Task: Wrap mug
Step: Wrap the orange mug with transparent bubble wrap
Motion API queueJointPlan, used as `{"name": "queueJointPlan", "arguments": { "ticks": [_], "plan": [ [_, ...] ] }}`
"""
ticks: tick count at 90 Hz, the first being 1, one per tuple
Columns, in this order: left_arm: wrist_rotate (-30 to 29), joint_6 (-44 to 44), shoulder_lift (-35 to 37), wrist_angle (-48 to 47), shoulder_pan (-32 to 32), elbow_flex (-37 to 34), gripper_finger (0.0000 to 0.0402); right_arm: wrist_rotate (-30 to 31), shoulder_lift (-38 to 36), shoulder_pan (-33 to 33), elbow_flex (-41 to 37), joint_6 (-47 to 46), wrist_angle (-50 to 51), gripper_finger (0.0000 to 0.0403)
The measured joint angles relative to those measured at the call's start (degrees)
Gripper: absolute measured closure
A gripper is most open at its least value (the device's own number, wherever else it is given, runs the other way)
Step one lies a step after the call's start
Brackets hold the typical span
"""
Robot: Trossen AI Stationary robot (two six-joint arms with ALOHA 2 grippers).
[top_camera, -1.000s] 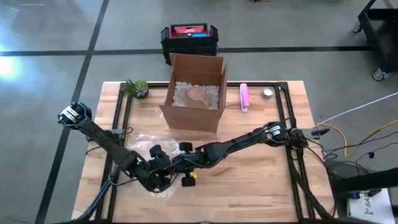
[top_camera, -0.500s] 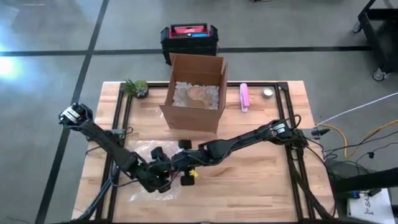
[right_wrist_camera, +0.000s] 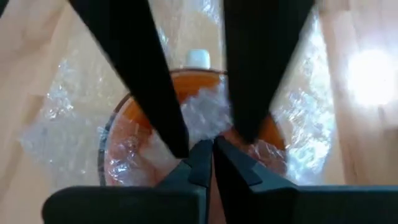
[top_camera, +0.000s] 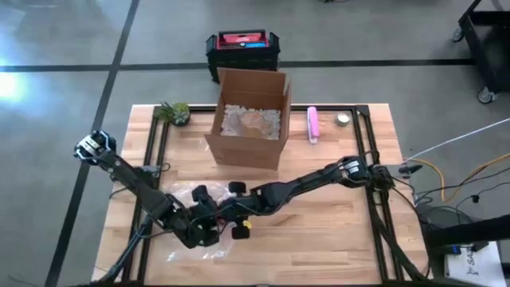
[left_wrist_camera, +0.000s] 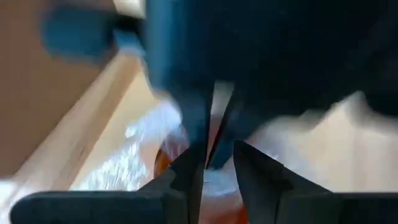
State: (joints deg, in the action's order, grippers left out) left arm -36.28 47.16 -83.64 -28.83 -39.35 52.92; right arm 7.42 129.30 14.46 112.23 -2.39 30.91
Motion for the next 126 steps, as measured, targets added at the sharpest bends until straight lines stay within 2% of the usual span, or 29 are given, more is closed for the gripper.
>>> {"name": "queueJointPlan", "arguments": {
  "ticks": [11,25,43,56,77,95,109,120,126],
  "plan": [
    [0.8,2.4,-2.1,1.4,0.1,-1.1,0.0326,0.0,-0.2,0.0,4.4,0.9,6.3,0.0401],
    [0.0,2.1,-3.0,1.9,0.2,-1.2,0.0326,0.6,-0.9,0.0,10.6,0.9,19.5,0.0401],
    [0.7,1.2,-2.5,3.0,0.3,-1.3,0.0326,7.6,-0.9,-0.8,8.7,0.6,29.3,0.0401],
    [0.8,0.9,-2.5,3.3,0.3,-1.3,0.0326,6.5,-0.8,-0.5,5.0,0.2,24.7,0.0401],
    [1.0,0.0,-2.5,3.2,0.4,-1.5,0.0326,5.7,-1.2,2.4,6.4,2.8,13.1,0.0401],
    [1.0,0.1,-2.5,3.8,0.5,-1.5,0.0326,0.3,-0.1,2.0,4.7,2.7,6.9,0.0401],
    [1.6,-0.1,-2.1,3.4,0.5,-0.9,0.0326,-0.5,1.5,1.3,3.1,0.8,7.1,0.0401],
    [4.5,-0.3,-0.3,0.9,0.3,1.9,0.0326,-0.9,2.3,1.3,2.4,-0.1,6.9,0.0401],
    [3.4,-0.5,1.6,0.6,0.3,3.4,0.0326,-1.3,2.6,1.4,2.3,-0.1,6.7,0.0401]
  ]
}}
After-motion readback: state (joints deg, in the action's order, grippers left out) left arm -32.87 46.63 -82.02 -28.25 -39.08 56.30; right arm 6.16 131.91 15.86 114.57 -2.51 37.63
